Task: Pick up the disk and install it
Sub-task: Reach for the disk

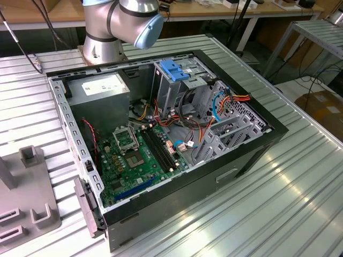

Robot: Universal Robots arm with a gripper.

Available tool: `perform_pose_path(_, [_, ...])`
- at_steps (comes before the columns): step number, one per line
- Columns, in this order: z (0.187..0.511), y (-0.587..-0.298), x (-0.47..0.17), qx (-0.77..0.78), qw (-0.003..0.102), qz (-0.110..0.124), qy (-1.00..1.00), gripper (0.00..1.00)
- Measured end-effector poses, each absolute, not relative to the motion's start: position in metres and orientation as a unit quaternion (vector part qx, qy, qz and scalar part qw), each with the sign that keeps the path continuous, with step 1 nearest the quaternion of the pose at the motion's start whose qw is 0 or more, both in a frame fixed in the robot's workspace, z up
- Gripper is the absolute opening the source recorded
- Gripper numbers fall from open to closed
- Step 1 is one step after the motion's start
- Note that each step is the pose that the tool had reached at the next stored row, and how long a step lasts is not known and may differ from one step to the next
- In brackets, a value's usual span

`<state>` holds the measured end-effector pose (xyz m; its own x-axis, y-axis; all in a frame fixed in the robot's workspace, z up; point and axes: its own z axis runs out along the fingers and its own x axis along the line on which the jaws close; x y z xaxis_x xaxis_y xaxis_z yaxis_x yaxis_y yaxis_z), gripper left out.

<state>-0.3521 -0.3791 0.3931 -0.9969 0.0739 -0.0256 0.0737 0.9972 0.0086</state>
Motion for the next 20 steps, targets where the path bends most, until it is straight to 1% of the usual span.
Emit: perform_pose_path(20, [0.393,-0.379,-0.388,0.037,0.013,0.004,0.999,0.1])
